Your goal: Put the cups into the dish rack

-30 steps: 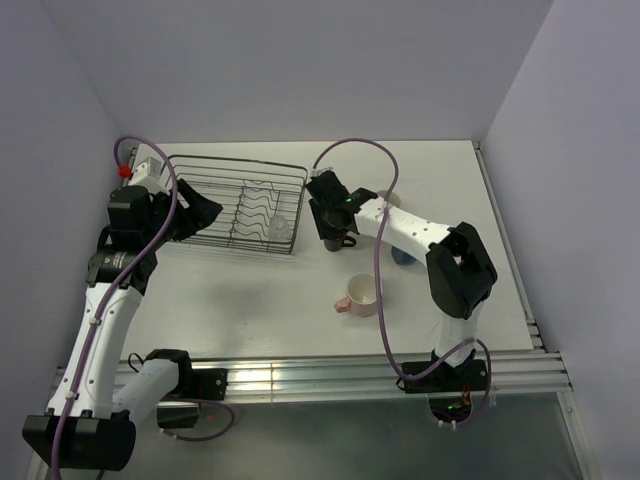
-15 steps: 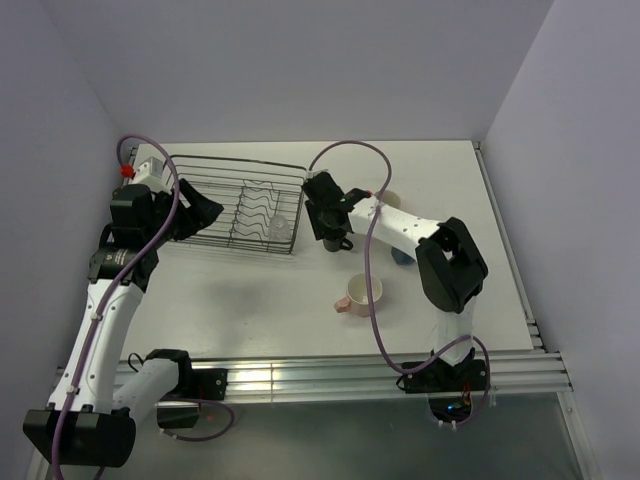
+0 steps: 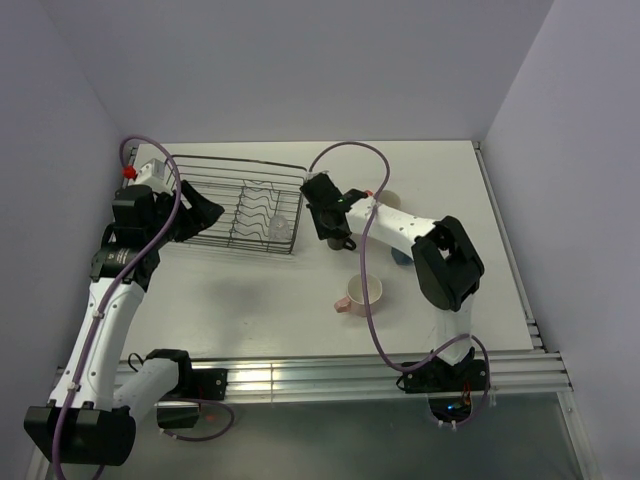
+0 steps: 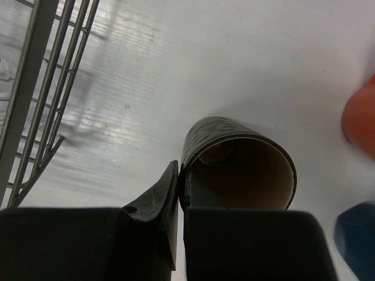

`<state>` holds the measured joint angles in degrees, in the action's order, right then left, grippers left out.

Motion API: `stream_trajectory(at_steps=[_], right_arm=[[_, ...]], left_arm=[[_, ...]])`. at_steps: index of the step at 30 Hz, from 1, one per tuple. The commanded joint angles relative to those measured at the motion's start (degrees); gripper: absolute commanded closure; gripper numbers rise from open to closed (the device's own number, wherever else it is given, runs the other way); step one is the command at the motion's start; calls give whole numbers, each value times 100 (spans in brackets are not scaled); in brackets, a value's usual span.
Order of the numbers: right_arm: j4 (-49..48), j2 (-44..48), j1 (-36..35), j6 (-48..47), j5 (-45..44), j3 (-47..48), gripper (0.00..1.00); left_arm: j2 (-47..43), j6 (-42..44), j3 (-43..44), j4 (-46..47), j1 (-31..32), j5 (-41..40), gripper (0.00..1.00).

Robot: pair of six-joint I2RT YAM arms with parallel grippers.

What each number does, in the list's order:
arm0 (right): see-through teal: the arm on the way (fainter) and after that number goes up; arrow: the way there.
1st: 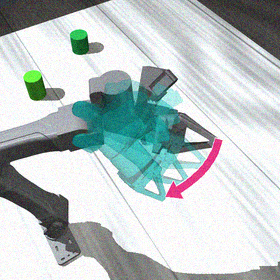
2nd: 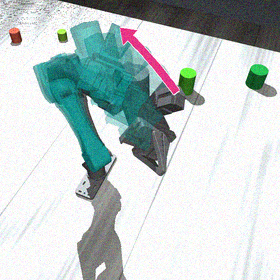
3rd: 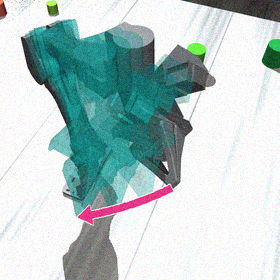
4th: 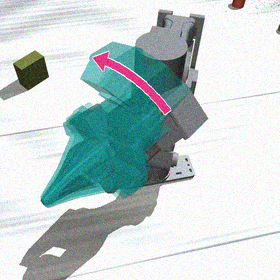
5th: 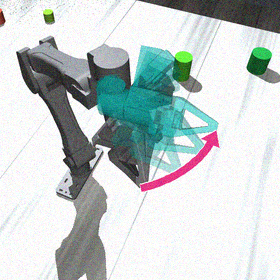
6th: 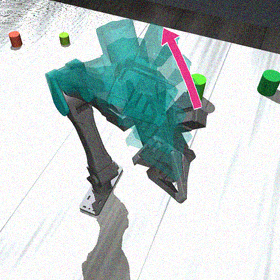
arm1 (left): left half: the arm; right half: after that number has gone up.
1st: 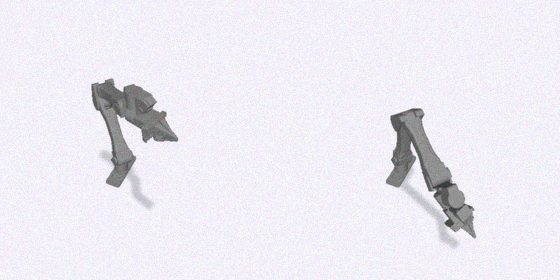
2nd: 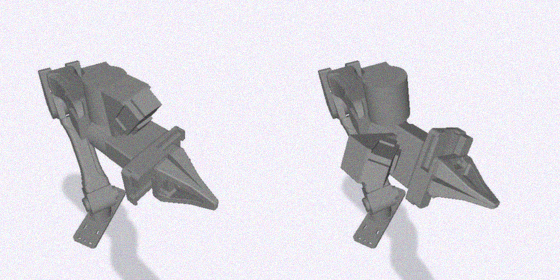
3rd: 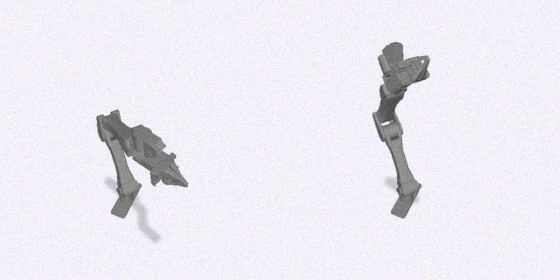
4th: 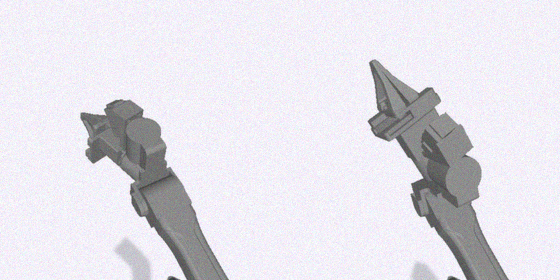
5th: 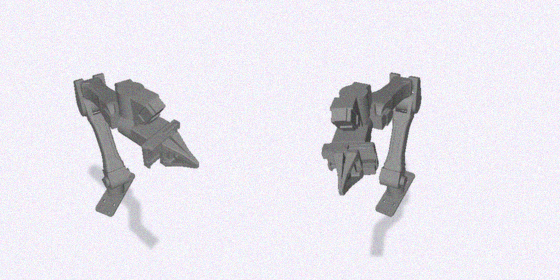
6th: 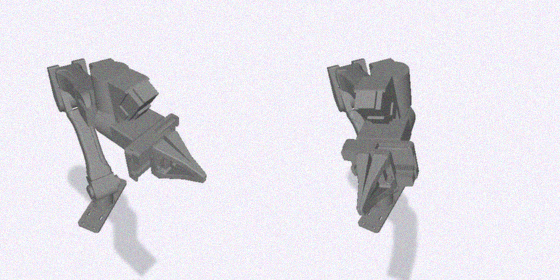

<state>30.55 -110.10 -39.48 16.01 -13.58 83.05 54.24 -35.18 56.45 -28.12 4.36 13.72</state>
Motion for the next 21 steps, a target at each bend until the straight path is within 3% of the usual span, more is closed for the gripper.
stream_trajectory(at_steps=[1, 9, 13, 15, 16, 21], right_arm=[[275, 164, -24, 148, -425, 229, 100], [1261, 1614, -94, 412, -1217, 572, 100], [700, 2369, -121, 377, 35, 598, 100], [532, 2301, -112, 429, 434, 887, 100], [453, 2170, -103, 473, 688, 1159, 100], [-329, 1519, 81, 929, 2981, 2056, 100]], left_arm=[[-27, 11, -20, 210, 3, 87, 30], [201, -146, 33, 649, 3, 1027, 27], [342, -314, 138, 1027, 3, 1493, 18], [438, -419, 130, 1490, 3, 1939, 14], [473, -454, 121, 1728, 3, 2142, 1], [798, -815, 129, 2986, 3, 2803, 1]])
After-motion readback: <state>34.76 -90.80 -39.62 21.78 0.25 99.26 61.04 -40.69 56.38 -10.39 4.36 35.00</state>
